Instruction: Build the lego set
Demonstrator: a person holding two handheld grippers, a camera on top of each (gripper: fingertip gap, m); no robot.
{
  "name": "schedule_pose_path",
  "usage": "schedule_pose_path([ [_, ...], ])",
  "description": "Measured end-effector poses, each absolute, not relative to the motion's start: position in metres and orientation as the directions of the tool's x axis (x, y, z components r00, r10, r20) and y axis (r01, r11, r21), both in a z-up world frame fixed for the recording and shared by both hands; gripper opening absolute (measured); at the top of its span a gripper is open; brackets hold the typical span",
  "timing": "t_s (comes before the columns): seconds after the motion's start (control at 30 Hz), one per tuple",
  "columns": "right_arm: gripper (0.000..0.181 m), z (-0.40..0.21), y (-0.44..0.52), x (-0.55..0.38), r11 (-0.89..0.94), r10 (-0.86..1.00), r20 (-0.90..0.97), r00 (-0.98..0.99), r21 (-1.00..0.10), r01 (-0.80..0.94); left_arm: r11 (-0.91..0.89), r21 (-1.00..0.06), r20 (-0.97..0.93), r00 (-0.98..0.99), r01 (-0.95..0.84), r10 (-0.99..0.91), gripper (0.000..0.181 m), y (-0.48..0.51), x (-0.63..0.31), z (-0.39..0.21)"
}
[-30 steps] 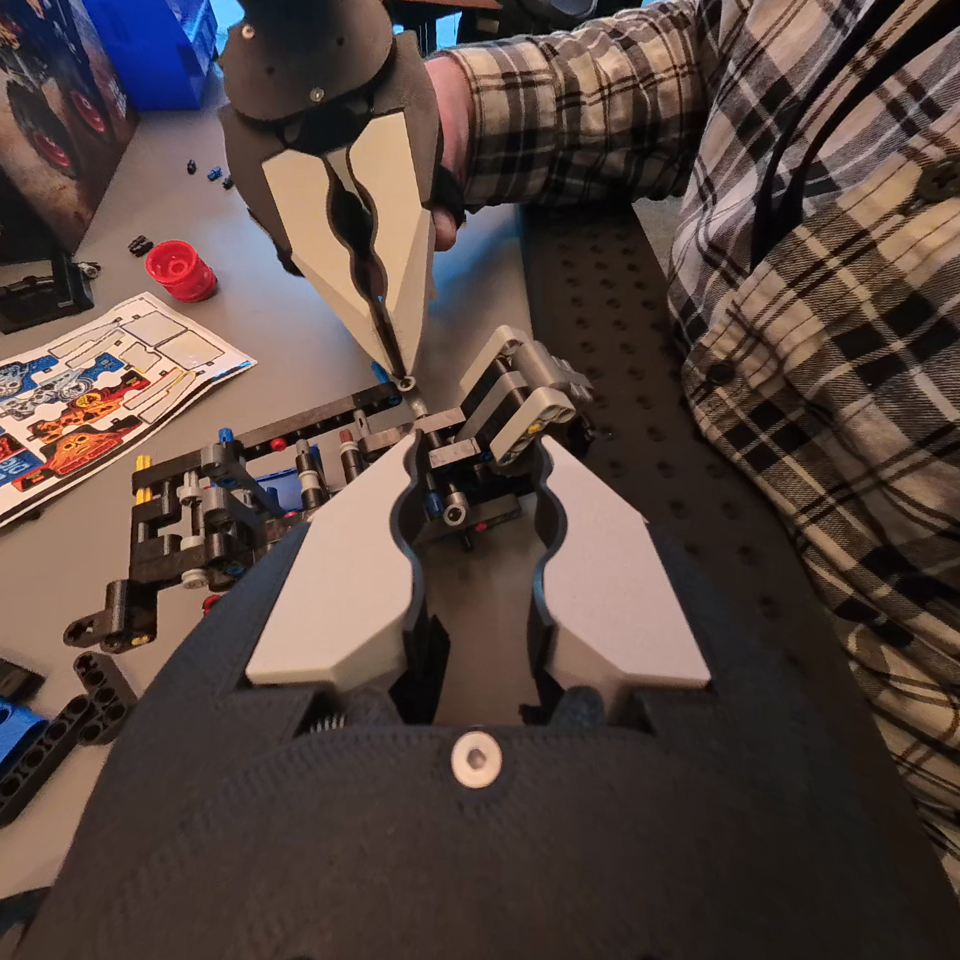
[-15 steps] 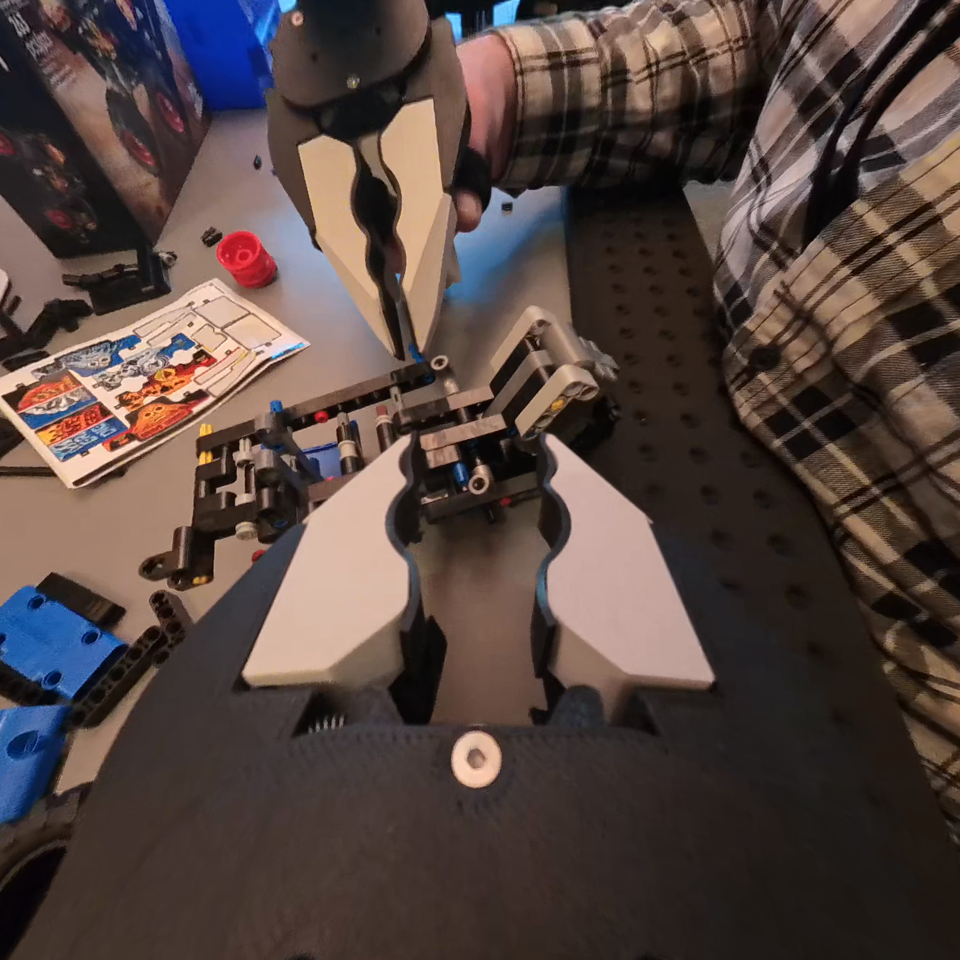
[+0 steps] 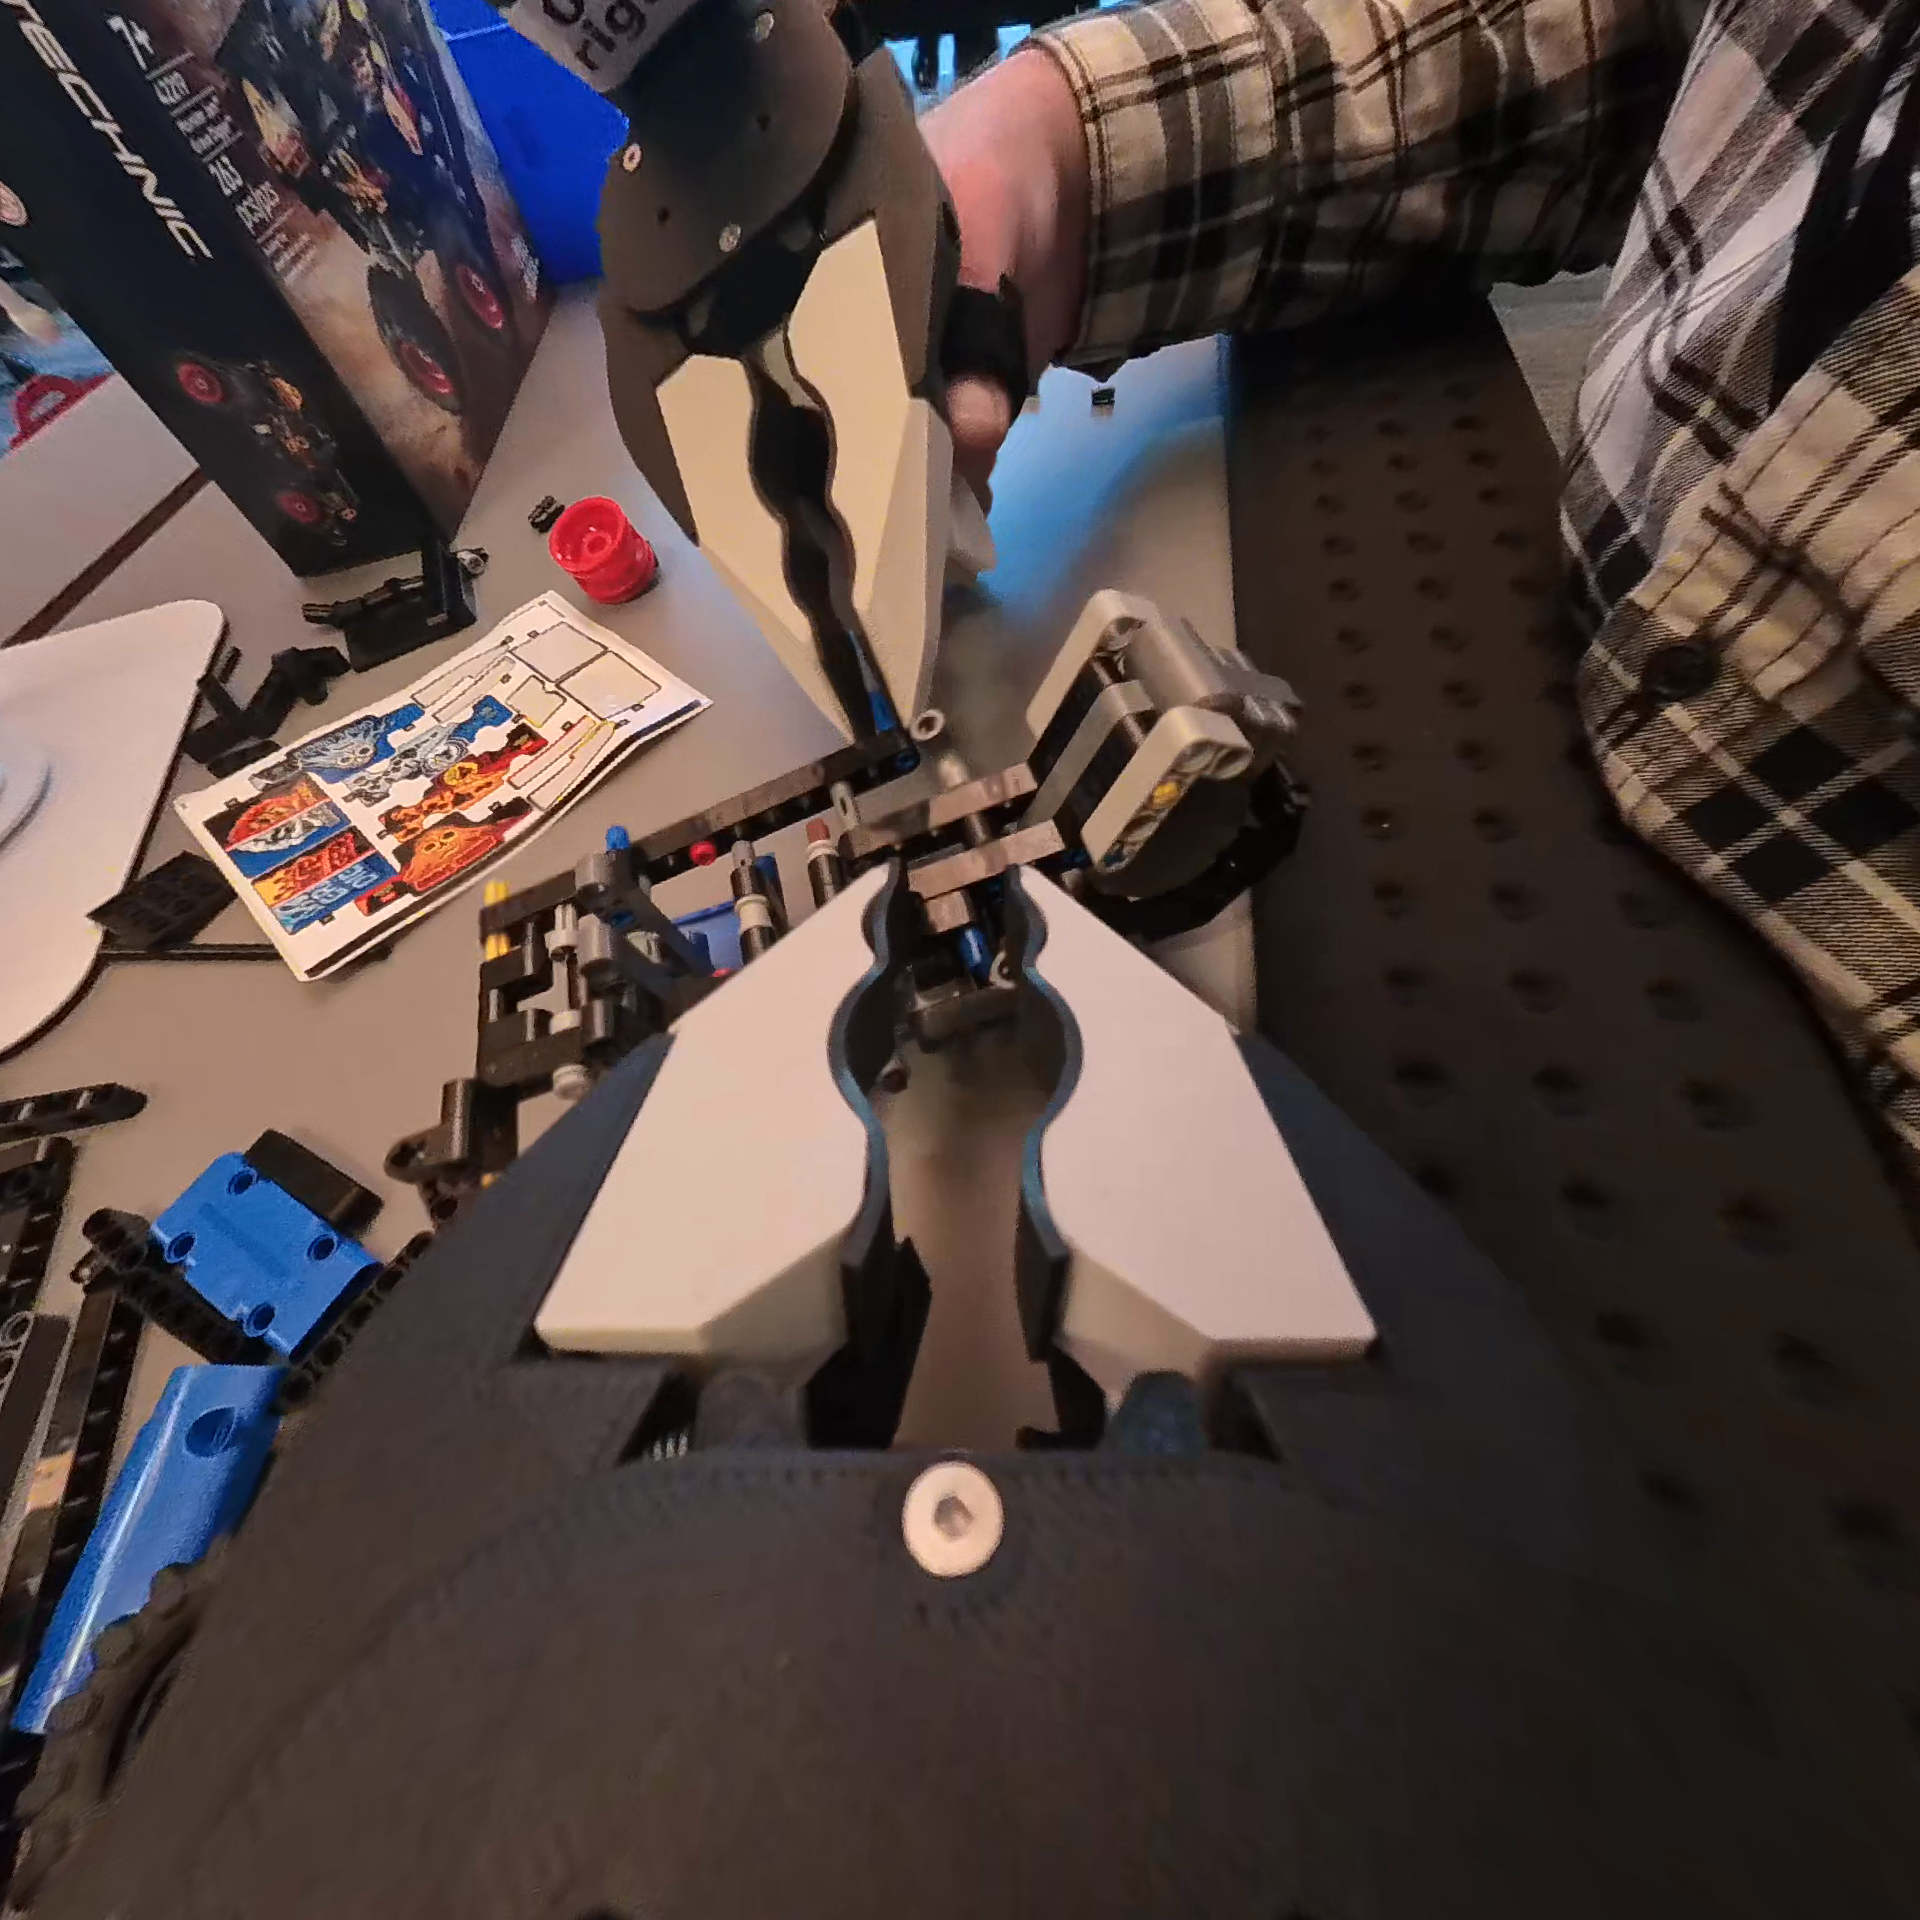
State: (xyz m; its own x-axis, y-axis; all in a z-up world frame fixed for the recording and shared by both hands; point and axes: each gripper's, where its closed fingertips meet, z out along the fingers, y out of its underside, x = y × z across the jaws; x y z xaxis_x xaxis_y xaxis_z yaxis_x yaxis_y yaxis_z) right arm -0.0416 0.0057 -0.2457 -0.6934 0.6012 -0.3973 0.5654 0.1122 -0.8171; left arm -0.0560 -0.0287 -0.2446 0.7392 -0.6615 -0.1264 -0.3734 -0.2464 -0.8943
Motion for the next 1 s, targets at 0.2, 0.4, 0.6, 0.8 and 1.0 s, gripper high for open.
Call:
schedule_pose_path([
  [0.2, 0.003, -0.247, 0.005, -0.042, 0.083, 0.587, -0.426, -0.688, -0.814, 0.575, -0.23, -0.897, -0.142, 0.738, -0.378, -0.659, 0.013, -0.028, -0.055, -0.245],
  [0.4, 0.002, -0.247, 0.004, -0.042, 0.104, 0.577, -0.411, -0.705, -0.82, 0.563, -0.22, -0.904, -0.142, 0.742, -0.367, -0.655, 0.01, -0.029, -0.053, -0.246],
  [0.6, 0.002, -0.245, 0.004, -0.041, 0.123, 0.571, -0.382, -0.727, -0.836, 0.535, -0.218, -0.904, -0.138, 0.735, -0.367, -0.664, 0.006, -0.031, -0.05, -0.245],
  [0.8, 0.002, -0.245, 0.005, -0.041, 0.112, 0.563, -0.395, -0.726, -0.834, 0.541, -0.218, -0.903, -0.14, 0.735, -0.369, -0.663, 0.009, -0.03, -0.05, -0.244],
  [1.0, 0.002, -0.245, 0.001, -0.042, 0.113, 0.554, -0.39, -0.735, -0.84, 0.531, -0.265, -0.91, -0.064, 0.739, -0.319, -0.671, 0.016, -0.022, -0.046, -0.239],
])
